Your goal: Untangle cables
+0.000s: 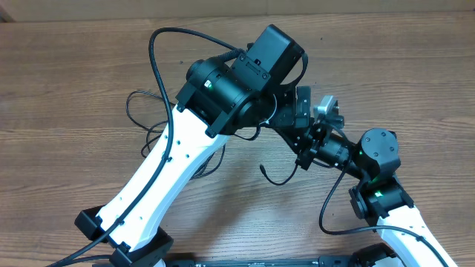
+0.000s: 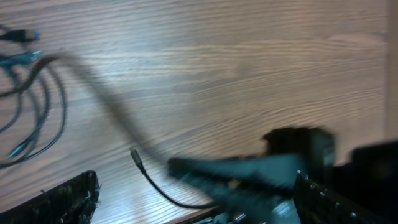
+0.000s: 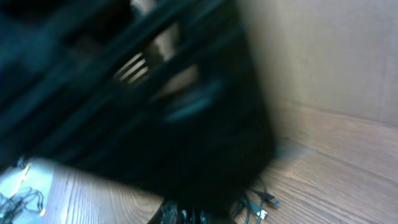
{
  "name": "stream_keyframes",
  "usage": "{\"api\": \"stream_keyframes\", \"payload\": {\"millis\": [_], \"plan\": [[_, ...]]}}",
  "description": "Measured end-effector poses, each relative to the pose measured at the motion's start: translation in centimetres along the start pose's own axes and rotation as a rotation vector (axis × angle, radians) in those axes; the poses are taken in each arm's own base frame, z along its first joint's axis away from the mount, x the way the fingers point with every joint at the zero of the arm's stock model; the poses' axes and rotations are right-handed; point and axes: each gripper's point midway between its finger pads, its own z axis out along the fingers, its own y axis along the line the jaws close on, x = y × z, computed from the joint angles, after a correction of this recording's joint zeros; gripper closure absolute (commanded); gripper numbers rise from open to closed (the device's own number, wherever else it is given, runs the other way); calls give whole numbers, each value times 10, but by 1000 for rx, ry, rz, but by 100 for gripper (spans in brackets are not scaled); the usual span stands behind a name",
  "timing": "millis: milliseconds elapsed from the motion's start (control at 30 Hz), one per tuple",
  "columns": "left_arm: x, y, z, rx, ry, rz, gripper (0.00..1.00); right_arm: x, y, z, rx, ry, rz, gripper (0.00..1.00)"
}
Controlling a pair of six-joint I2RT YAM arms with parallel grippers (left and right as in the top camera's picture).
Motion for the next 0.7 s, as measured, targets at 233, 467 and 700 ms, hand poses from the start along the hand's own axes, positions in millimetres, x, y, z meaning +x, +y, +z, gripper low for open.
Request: {"api": "stream_keyframes", "payload": {"millis": [233,467,700], "plan": [[6,28,-8,-128,-8,-4,0,-14,-39,-25,136,-49,123,96],[11,55,-48,-216,-94,4,1,-71,-41,-64,205,-218,150,96],[8,59,-62,-224,-139,23,1,-211,21,-113,173,-490,-74,96]]}}
